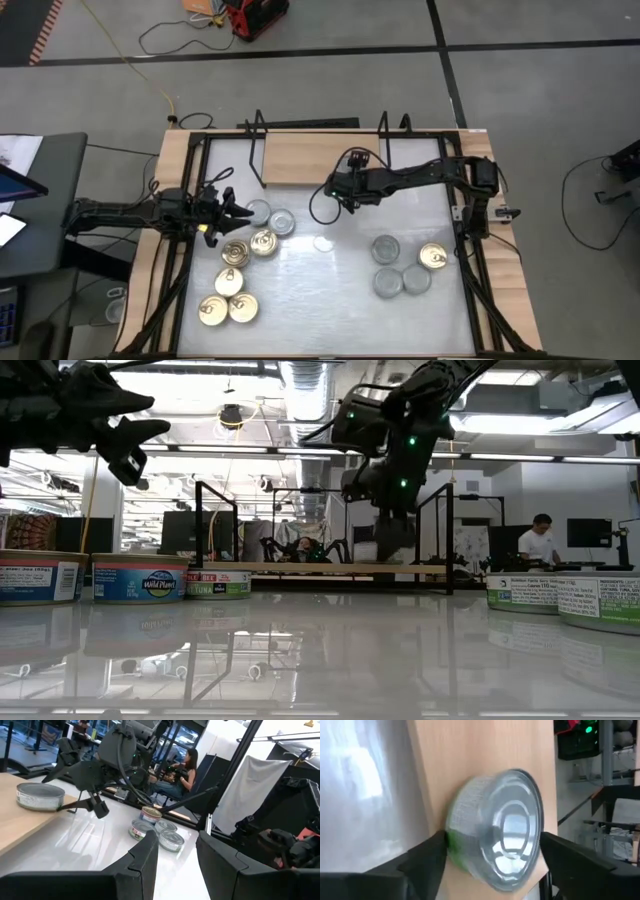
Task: Stack canned seafood by type on shelf
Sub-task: Put the green tuna can on the shelf, then stack the green tuna can on top of the green tuna can on the shelf
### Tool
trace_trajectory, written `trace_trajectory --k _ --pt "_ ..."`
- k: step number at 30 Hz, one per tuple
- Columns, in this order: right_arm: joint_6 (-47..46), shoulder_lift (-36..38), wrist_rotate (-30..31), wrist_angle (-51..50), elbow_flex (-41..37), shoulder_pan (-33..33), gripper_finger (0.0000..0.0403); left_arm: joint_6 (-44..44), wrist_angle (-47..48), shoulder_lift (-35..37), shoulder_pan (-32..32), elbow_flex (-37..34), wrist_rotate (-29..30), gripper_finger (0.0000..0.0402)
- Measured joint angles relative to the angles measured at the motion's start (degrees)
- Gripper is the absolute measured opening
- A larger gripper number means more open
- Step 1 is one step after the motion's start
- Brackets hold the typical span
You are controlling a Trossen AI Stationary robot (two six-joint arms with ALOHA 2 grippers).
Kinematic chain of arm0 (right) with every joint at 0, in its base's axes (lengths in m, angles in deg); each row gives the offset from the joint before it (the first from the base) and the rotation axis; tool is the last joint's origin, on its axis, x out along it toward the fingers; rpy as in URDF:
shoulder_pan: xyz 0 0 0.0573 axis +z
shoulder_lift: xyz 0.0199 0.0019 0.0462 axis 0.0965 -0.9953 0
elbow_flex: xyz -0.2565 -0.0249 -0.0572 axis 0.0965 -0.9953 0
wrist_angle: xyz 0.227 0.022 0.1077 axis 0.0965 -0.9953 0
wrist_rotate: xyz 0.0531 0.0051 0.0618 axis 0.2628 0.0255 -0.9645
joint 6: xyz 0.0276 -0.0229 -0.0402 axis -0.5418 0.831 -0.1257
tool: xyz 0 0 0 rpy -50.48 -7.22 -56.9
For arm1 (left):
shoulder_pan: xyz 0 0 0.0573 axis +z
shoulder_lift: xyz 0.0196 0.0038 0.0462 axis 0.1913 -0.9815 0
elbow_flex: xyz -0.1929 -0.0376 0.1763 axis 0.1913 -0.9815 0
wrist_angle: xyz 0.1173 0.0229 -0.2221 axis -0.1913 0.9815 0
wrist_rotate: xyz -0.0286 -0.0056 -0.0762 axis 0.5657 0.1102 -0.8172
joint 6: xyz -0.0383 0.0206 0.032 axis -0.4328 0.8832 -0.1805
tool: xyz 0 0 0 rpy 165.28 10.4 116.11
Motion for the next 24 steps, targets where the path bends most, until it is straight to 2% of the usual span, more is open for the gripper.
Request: trace_trajectory --k 7,9,13,16,19,24 --pt "-7.9 1.8 -1.9 -11.7 6.2 3.6 0.0388 0.4 1.0 0.0 0.0 0.0 -0.4 0.0126" --pt "-10.7 3.2 -7.8 -14.9 7.5 6.0 0.0388 0.1 1.0 -0.1 -0.1 0.0 -1.0 0.0126" --pt "-16.9 6.2 -28.0 -17.5 6.6 9.7 0.0378 -0.3 3.3 -0.6 -0.5 0.0 -3.9 0.0126" --pt "-20.2 7.8 -39.5 -20.1 4.0 11.5 0.0363 -0.7 4.3 -1.5 -1.6 0.0 -4.4 0.0126" --pt "-23.6 9.1 -44.5 -24.2 0.9 13.1 0.0342 -0.9 4.3 -2.6 -3.0 0.0 -3.7 0.0126" --pt "-29.0 11.3 -44.9 -26.7 -5.3 14.5 0.0301 -0.8 4.3 -3.4 -4.6 0.0 -0.1 0.0126"
